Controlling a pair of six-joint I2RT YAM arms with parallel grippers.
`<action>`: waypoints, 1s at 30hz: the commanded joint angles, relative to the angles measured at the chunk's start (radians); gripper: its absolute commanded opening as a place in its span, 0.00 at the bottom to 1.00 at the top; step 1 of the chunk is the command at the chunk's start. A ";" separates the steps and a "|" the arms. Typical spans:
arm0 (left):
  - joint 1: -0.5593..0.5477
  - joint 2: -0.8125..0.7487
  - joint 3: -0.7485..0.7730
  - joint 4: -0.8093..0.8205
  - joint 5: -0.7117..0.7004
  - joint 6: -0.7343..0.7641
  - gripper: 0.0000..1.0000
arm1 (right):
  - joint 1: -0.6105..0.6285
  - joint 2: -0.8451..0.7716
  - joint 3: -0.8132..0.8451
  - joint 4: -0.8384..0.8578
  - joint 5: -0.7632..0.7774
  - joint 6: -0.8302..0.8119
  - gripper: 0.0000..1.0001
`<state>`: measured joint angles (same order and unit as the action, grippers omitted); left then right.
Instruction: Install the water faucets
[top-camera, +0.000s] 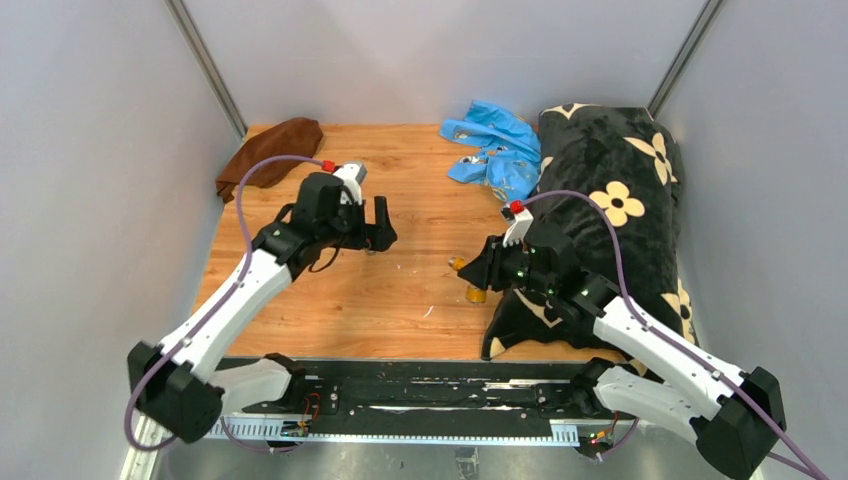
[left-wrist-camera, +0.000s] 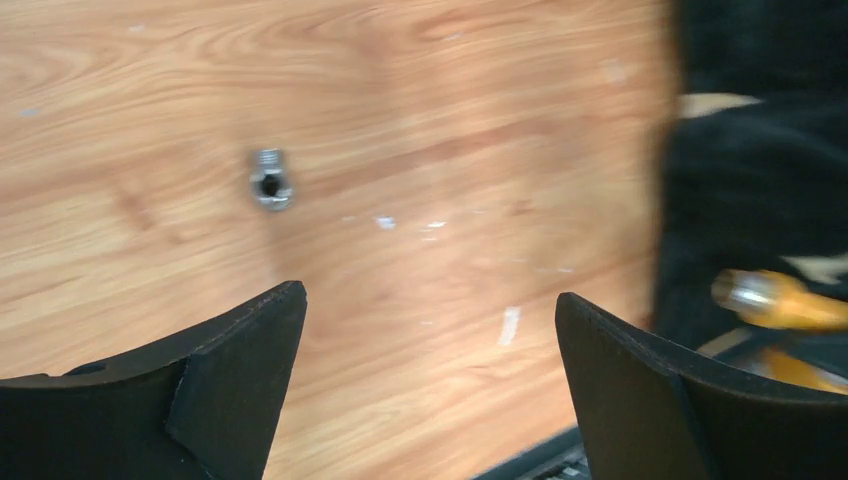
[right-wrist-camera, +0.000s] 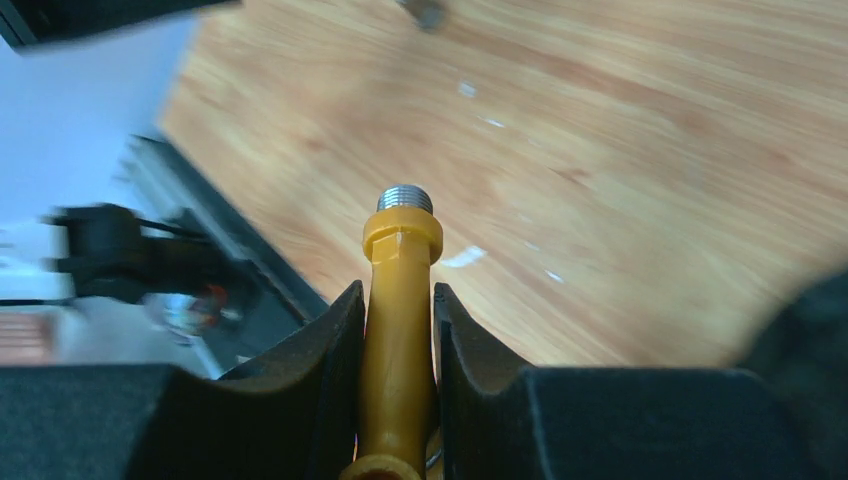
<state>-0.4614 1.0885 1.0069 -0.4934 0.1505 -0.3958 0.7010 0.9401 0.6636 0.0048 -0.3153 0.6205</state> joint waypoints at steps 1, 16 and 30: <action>0.024 0.156 0.077 -0.086 -0.331 0.147 0.98 | 0.012 0.012 0.056 -0.374 0.215 -0.257 0.00; 0.061 0.721 0.383 -0.200 -0.264 0.226 0.98 | 0.011 -0.038 -0.016 -0.324 0.175 -0.258 0.00; 0.074 0.819 0.359 -0.191 -0.249 0.234 0.57 | 0.012 -0.036 -0.026 -0.321 0.187 -0.284 0.00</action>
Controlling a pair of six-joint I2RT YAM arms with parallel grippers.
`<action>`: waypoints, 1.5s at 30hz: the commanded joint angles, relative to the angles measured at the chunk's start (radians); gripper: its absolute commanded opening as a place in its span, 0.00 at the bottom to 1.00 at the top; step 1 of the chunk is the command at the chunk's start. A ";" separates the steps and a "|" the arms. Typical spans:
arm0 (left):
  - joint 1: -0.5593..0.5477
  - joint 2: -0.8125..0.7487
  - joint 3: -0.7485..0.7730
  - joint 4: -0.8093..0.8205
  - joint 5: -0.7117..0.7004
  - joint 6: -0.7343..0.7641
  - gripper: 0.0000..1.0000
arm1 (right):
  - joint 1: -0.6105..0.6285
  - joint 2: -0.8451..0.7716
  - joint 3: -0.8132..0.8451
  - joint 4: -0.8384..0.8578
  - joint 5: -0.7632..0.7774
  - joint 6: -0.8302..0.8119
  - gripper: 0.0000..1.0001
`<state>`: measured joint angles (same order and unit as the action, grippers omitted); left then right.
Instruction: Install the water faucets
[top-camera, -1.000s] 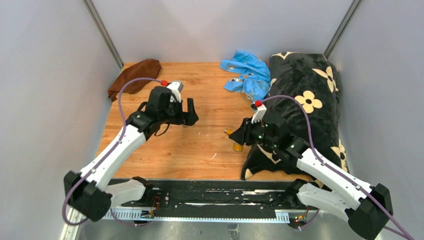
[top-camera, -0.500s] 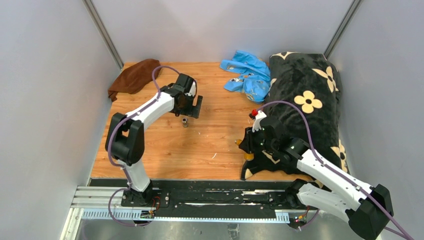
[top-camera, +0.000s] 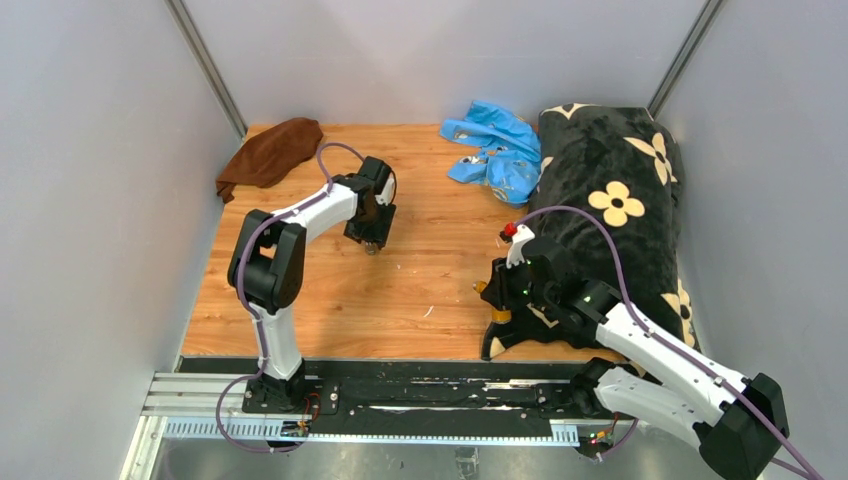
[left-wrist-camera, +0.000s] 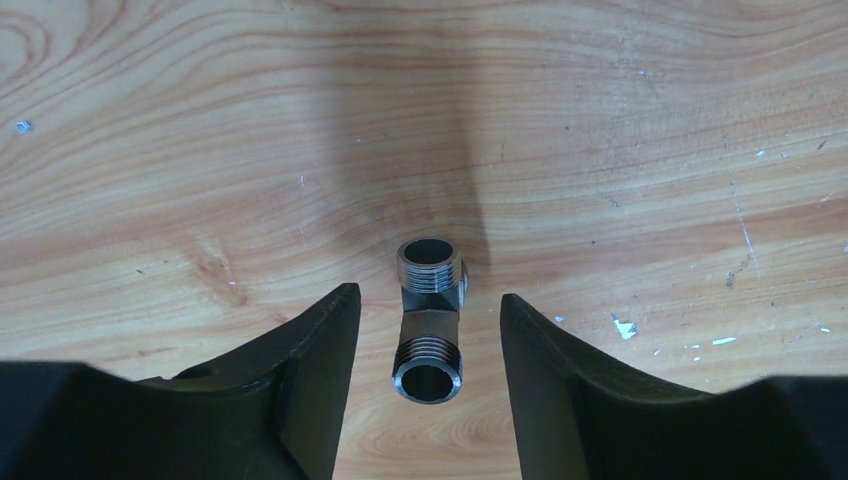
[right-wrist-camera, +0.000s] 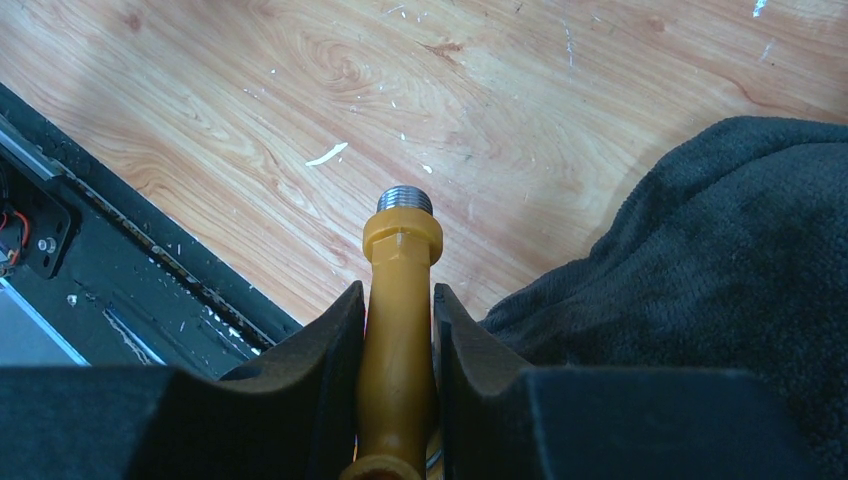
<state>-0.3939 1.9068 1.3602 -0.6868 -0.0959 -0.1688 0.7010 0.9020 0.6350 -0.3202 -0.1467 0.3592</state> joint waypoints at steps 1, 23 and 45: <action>0.007 0.000 0.005 0.004 -0.003 0.008 0.56 | 0.011 0.004 0.003 0.004 0.018 -0.023 0.00; 0.006 0.036 0.001 0.016 0.029 -0.013 0.43 | 0.011 0.016 -0.012 0.007 0.035 0.005 0.00; 0.005 0.007 0.010 0.009 0.028 -0.025 0.41 | 0.012 0.029 -0.021 0.020 -0.012 0.005 0.01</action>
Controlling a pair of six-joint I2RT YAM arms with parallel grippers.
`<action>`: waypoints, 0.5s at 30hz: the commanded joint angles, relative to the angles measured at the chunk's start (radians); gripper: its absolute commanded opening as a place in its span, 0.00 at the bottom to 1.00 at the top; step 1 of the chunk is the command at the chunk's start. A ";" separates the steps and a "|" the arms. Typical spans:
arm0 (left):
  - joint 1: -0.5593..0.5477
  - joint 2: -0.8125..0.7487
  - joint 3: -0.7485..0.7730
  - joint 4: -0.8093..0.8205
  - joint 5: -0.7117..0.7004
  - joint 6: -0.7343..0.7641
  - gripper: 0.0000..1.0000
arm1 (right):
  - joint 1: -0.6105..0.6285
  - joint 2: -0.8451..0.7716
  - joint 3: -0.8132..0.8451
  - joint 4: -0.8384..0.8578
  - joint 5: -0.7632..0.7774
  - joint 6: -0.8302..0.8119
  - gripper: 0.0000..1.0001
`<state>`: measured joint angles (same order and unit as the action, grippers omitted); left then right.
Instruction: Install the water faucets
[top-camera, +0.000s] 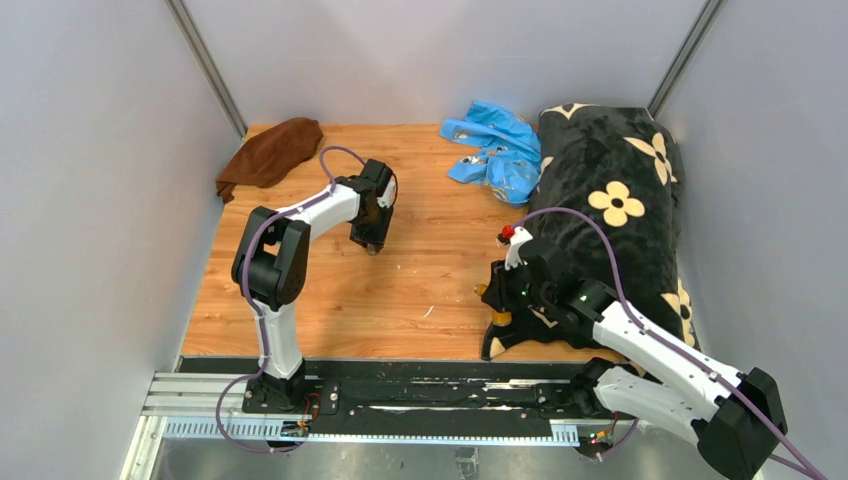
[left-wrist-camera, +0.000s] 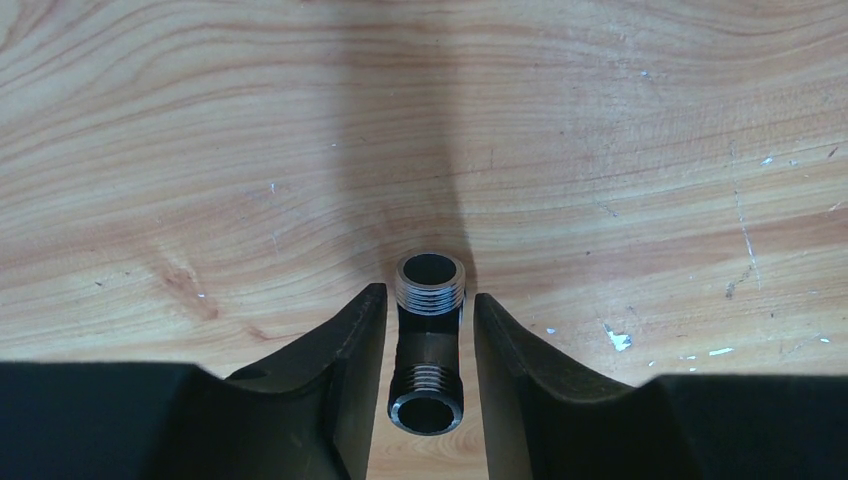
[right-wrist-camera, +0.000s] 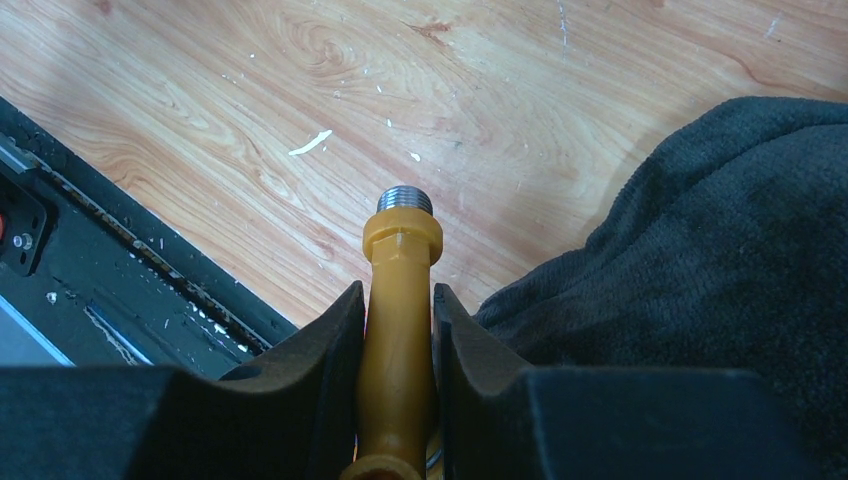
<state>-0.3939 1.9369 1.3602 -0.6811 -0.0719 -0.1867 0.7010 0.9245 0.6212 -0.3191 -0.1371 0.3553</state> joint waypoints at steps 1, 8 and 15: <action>0.007 -0.023 0.011 0.004 0.005 -0.007 0.41 | 0.012 0.009 -0.007 0.020 -0.023 0.008 0.01; 0.005 -0.042 -0.007 0.015 0.028 -0.025 0.09 | 0.012 0.020 -0.012 0.034 -0.041 -0.004 0.01; 0.004 -0.220 -0.003 0.045 0.255 -0.167 0.00 | 0.014 0.059 0.017 0.071 -0.190 -0.158 0.00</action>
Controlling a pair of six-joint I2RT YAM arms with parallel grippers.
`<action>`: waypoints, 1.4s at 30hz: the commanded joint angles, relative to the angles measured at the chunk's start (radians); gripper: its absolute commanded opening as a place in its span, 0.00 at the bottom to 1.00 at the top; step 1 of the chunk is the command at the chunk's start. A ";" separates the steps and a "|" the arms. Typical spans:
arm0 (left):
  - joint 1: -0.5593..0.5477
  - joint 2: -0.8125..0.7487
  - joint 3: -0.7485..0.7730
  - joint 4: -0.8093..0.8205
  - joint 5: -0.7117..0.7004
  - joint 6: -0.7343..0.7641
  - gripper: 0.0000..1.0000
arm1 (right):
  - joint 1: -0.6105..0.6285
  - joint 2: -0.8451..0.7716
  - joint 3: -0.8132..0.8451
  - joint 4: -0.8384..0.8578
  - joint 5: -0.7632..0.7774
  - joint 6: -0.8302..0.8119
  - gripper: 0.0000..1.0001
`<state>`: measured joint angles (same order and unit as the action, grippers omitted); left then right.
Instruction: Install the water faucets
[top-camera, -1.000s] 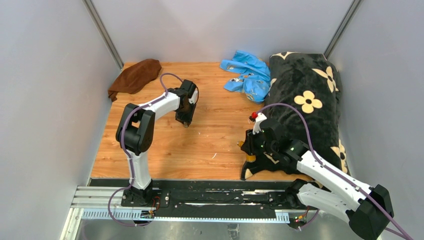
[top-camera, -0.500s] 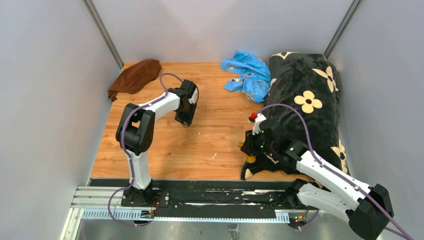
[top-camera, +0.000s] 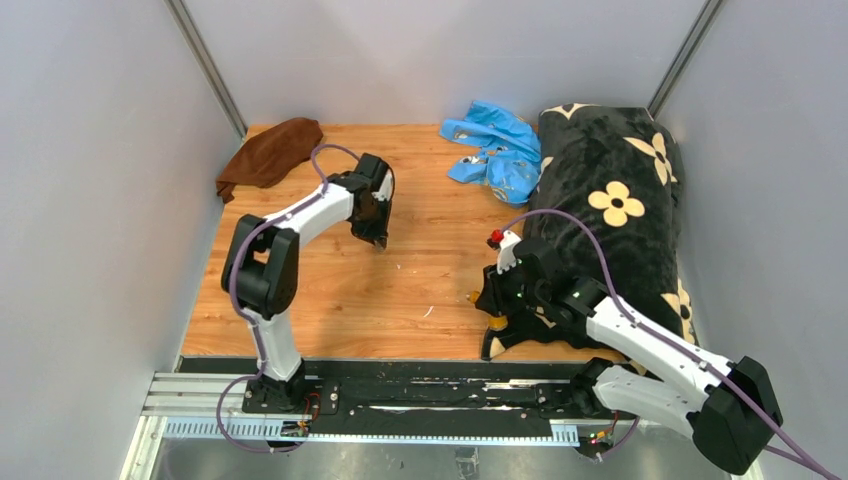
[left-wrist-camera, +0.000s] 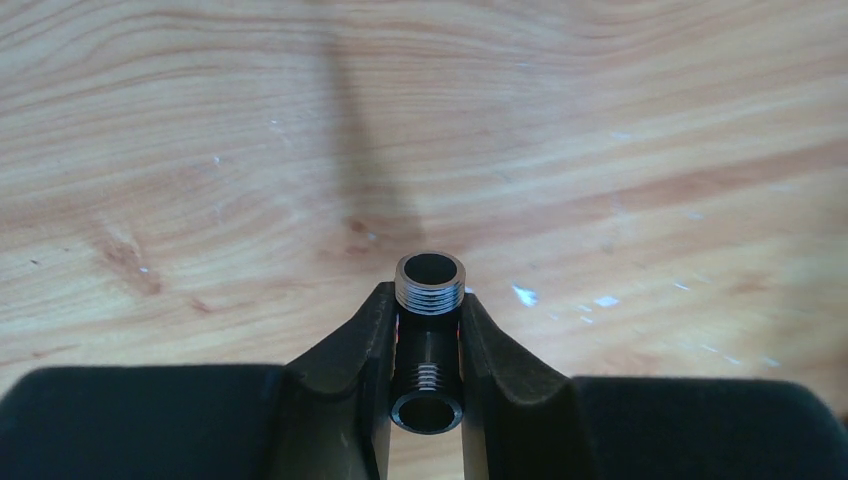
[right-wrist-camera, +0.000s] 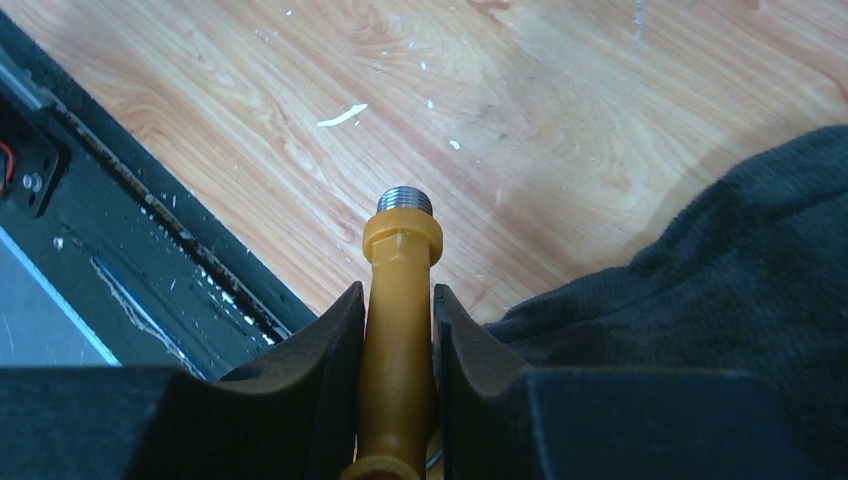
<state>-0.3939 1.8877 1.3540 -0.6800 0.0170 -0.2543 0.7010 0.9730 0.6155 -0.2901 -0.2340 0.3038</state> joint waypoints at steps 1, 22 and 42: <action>0.004 -0.212 -0.005 0.070 0.238 -0.121 0.00 | 0.017 0.016 0.039 0.050 -0.113 -0.138 0.01; 0.084 -0.677 -0.340 0.245 1.045 -0.374 0.00 | 0.294 -0.192 0.023 0.431 0.034 -0.590 0.00; 0.024 -0.933 -0.702 0.803 1.213 -1.040 0.00 | 0.614 -0.351 -0.361 0.928 0.266 -1.248 0.01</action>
<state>-0.3580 0.9859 0.6647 0.0452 1.1778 -1.2160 1.2774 0.6388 0.2562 0.4934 0.0010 -0.7921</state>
